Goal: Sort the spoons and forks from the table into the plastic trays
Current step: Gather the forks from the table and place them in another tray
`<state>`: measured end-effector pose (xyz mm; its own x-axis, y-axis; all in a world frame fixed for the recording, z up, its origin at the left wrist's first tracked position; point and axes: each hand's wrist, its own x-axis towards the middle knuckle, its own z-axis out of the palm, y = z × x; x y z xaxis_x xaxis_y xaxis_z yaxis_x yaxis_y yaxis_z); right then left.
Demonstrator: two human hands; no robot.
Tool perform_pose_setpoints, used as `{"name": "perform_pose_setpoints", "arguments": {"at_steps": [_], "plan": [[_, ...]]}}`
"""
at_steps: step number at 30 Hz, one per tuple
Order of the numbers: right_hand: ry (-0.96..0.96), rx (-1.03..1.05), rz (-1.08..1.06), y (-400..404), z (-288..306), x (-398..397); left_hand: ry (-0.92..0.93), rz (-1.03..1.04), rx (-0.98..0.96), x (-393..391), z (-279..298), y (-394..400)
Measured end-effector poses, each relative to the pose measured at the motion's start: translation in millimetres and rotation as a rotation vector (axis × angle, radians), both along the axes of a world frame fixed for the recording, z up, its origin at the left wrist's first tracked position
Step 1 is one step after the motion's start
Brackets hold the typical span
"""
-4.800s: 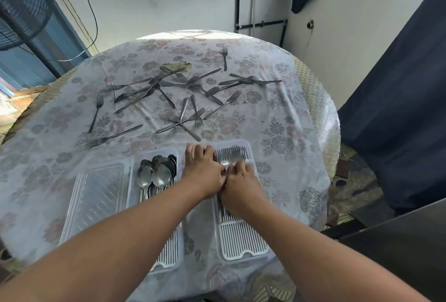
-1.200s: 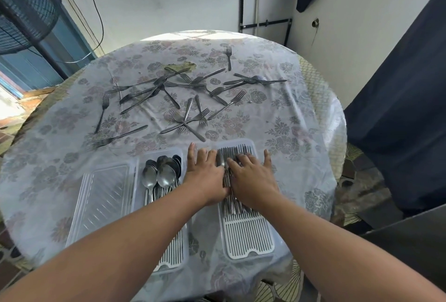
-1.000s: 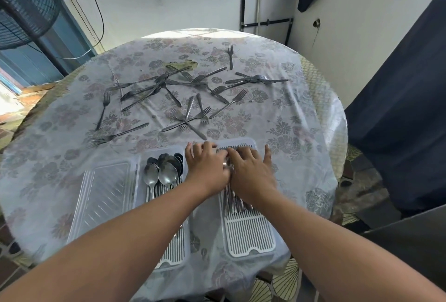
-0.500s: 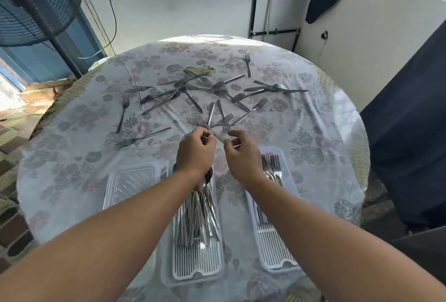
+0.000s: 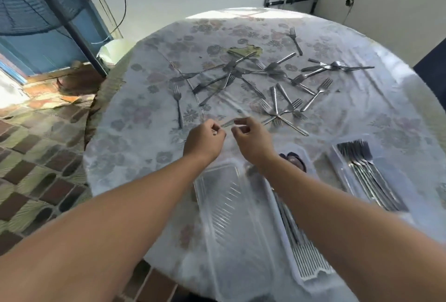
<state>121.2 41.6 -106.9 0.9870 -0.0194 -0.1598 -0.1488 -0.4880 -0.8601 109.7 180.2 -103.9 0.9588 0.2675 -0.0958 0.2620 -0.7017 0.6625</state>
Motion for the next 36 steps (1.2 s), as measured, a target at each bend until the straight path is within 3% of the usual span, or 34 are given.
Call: {"name": "perform_pose_setpoints", "arguments": {"at_steps": [14,25,28,33,36], "plan": [[0.088,-0.592,0.44,64.0,-31.6,32.9,0.021,0.051,-0.001,24.3,-21.9,87.0],[0.085,-0.852,0.394,94.5,-33.9,66.8,0.196,0.075,0.103,127.8,-50.5,157.0],[0.146,-0.752,0.259,98.9,-39.4,66.7,0.242,0.032,0.128,148.1,-52.2,168.1],[0.161,-0.298,-0.202,115.3,-38.4,71.4,0.25,-0.1,0.157,161.3,-47.5,161.2],[0.17,-0.266,-0.292,123.5,-34.1,82.4,0.291,-0.14,0.148,167.0,-45.7,160.6]]}}
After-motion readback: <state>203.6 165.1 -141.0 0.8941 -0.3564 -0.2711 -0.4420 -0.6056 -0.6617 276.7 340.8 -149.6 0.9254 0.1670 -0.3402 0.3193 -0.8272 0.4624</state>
